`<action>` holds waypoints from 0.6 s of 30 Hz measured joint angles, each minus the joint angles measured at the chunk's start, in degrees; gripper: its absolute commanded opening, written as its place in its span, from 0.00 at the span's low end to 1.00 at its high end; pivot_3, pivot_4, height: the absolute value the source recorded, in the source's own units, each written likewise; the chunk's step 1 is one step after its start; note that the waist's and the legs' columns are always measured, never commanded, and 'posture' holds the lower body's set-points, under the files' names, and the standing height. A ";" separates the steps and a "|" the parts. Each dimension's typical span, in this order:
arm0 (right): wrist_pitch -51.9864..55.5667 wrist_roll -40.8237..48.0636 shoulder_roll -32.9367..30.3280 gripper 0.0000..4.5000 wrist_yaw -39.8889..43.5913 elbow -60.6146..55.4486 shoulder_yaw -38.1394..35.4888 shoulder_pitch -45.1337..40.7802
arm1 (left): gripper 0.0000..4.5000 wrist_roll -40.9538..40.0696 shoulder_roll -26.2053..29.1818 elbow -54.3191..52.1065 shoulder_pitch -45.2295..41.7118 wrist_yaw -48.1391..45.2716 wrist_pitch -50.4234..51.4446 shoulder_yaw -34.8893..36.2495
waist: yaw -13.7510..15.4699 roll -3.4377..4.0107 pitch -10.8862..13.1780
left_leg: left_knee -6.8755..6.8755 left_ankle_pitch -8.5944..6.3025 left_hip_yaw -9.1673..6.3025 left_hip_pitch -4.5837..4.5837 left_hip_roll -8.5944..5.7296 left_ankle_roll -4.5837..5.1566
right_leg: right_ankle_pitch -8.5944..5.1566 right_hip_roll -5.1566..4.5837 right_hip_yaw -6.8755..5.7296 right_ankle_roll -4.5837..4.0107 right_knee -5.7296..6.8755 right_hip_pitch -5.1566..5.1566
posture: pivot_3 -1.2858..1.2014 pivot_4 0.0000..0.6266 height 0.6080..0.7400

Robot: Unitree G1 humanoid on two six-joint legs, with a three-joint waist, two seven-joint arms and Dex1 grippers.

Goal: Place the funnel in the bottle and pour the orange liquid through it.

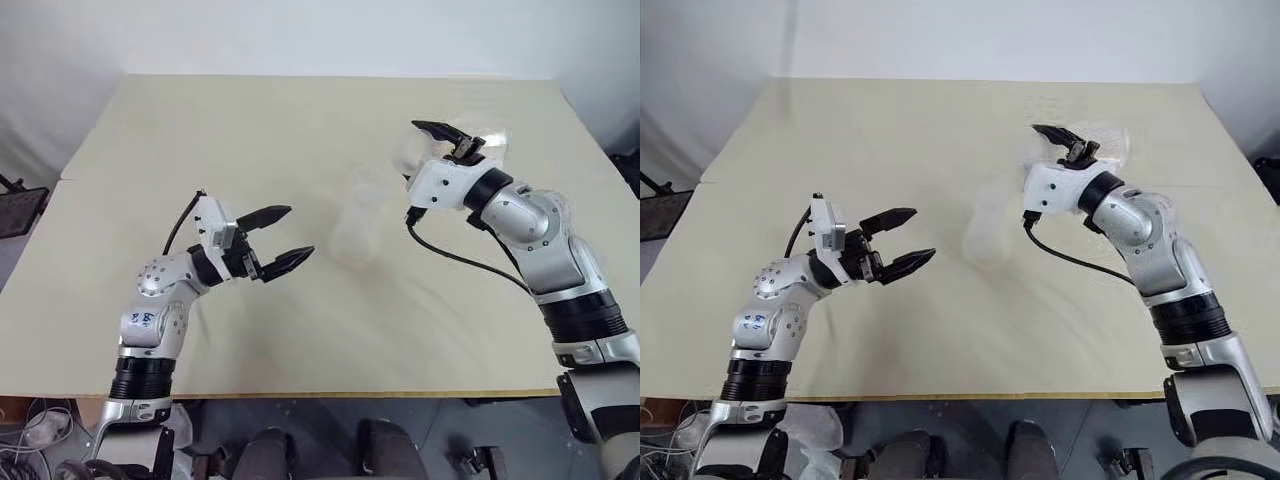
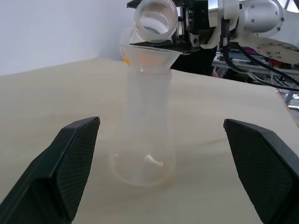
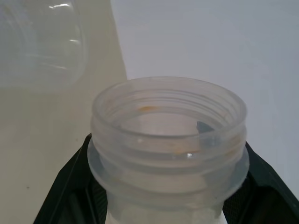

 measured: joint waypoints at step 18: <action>-9.55 -10.13 -0.62 0.55 -0.30 3.17 1.22 -4.02 | 1.00 0.01 -1.01 0.01 0.00 0.54 -0.23 -1.12 | -0.02 0.00 0.00 | 0.01 0.00 -0.11 0.00 -0.02 0.00 | 0.00 -0.01 0.01 0.00 0.00 0.00 | 0.52 0.24 1.00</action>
